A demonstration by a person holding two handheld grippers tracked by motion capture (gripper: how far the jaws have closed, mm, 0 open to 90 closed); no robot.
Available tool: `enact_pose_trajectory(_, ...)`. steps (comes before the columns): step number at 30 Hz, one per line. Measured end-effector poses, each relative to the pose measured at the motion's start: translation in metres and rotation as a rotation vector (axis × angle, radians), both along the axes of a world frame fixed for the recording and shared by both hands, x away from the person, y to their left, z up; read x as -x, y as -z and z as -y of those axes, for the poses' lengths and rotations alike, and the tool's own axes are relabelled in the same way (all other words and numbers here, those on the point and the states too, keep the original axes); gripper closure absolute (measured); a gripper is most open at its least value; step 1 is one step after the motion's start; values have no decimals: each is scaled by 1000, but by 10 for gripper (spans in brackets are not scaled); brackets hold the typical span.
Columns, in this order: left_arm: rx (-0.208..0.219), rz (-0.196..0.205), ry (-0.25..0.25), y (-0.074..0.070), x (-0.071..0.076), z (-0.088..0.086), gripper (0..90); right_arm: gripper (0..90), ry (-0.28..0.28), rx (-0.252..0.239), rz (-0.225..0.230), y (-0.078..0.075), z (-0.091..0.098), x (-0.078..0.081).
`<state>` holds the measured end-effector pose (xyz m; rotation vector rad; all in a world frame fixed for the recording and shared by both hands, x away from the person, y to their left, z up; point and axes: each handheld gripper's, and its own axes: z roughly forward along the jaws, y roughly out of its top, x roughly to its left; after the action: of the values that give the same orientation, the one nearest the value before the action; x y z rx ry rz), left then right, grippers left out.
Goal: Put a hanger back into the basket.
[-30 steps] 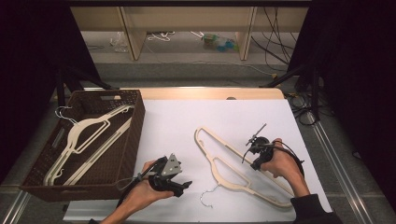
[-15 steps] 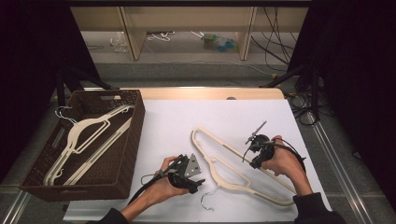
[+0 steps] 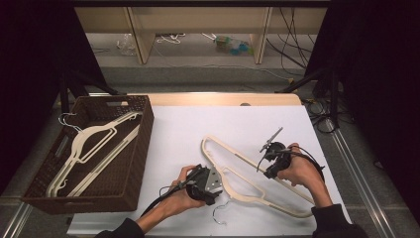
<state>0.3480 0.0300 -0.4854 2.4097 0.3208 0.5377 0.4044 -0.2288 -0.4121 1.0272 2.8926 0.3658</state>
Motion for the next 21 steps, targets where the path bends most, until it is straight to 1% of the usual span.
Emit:
enact_pose_trajectory(2, -12, 9, 2, 0, 0, 2, 283, 792, -6, -10, -2, -1, 0, 0)
enact_pose_trajectory(3, -6, 12, -3, 0, 0, 3, 285, 791, 1, -11, -5, -2, 0, 1)
enact_pose_trajectory(4, -16, 21, 2, -1, -1, 4, 286, 792, -7, -14, 1, -2, 0, 0)
enact_pose_trajectory(6, -25, 34, 1, -1, 0, 5, 275, 792, -7, -16, -1, -2, 0, 0)
enact_pose_trajectory(9, -18, 31, 0, 0, -1, 6, 275, 792, -8, -22, -6, -3, 1, 0)
enact_pose_trajectory(14, -27, 48, 6, -1, 0, 7, 272, 792, -27, -28, 1, -1, 2, -2)
enact_pose_trajectory(15, -12, 52, 2, 0, 1, 7, 269, 792, -33, -29, 3, 0, 2, -3)
enact_pose_trajectory(16, -10, 71, 8, 0, 2, 8, 265, 792, -36, -30, -4, 0, 2, -3)
enact_pose_trajectory(17, -7, 86, 26, 0, 3, 8, 266, 792, -36, -30, -1, 0, 3, -3)
enact_pose_trajectory(20, 3, 102, 58, -2, 5, 9, 266, 792, -42, -38, -15, 1, 4, -5)
enact_pose_trajectory(21, 3, 102, 58, -2, 5, 9, 266, 792, -42, -38, -15, 1, 4, -5)
